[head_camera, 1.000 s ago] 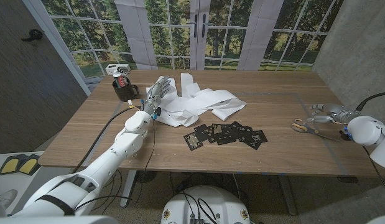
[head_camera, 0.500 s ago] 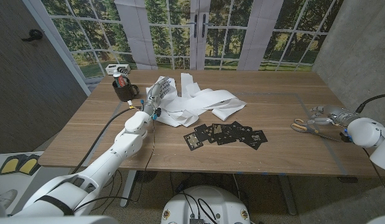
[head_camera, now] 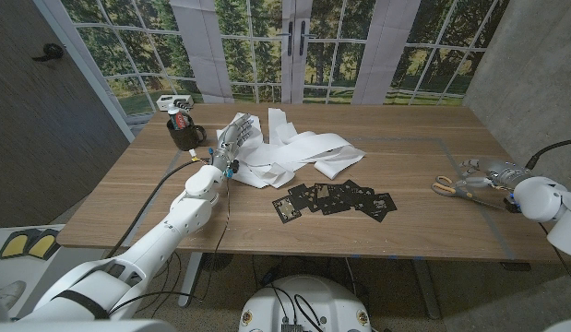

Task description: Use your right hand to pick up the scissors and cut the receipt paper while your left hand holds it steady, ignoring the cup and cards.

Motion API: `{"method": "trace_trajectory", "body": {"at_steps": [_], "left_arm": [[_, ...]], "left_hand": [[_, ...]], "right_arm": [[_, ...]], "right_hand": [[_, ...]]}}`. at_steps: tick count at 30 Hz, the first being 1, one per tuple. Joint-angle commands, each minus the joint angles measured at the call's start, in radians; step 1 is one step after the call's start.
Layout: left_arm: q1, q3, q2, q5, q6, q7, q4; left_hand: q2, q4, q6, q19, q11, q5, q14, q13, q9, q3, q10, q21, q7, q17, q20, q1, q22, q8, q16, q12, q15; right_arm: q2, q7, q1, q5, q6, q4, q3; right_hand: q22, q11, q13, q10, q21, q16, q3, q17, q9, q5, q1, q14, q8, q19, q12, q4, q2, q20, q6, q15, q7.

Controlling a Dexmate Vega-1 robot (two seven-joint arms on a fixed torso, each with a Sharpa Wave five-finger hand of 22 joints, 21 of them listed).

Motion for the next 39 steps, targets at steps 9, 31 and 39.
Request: {"method": "trace_trajectory", "body": {"at_steps": [9, 31, 39], "left_arm": [[0.005, -0.001, 0.001, -0.002, 0.015, 0.01, -0.01], [0.013, -0.005, 0.007, -0.008, 0.013, 0.007, -0.015], [0.015, -0.006, 0.007, -0.007, 0.011, 0.009, -0.016]], "left_hand": [[0.014, -0.001, 0.006, 0.0, -0.001, 0.008, 0.009, 0.003, 0.004, 0.001, 0.01, -0.001, 0.007, 0.002, 0.001, 0.009, 0.003, -0.003, 0.0, -0.001, -0.054], [0.024, 0.001, 0.005, 0.0, 0.002, 0.009, 0.011, 0.003, 0.004, 0.004, 0.011, -0.001, 0.007, 0.002, 0.002, 0.01, 0.003, -0.003, 0.0, -0.001, -0.055], [0.026, 0.001, 0.006, 0.0, 0.003, 0.009, 0.011, 0.003, 0.004, 0.004, 0.01, -0.001, 0.008, 0.002, 0.002, 0.01, 0.003, -0.003, 0.0, -0.002, -0.055]], "right_arm": [[-0.028, -0.005, 0.007, -0.02, -0.037, -0.007, -0.037], [-0.072, -0.037, -0.001, -0.051, -0.09, -0.014, -0.088], [-0.082, -0.047, 0.005, -0.035, -0.087, 0.002, -0.099]], "right_hand": [[0.003, 0.007, 0.008, 0.023, 0.001, 0.008, 0.014, 0.004, 0.002, -0.003, 0.034, 0.015, 0.007, 0.005, 0.009, -0.006, 0.007, -0.006, 0.018, -0.125, 0.008], [0.003, 0.009, 0.019, 0.035, 0.002, 0.015, 0.022, 0.007, 0.001, -0.008, 0.054, 0.031, 0.006, 0.01, 0.012, -0.008, 0.013, -0.014, 0.022, -0.134, 0.005], [0.003, -0.005, 0.023, 0.035, 0.001, 0.015, 0.025, 0.008, 0.001, -0.009, 0.061, 0.03, 0.005, 0.01, 0.011, -0.007, 0.016, -0.019, 0.021, -0.14, -0.002]]}}
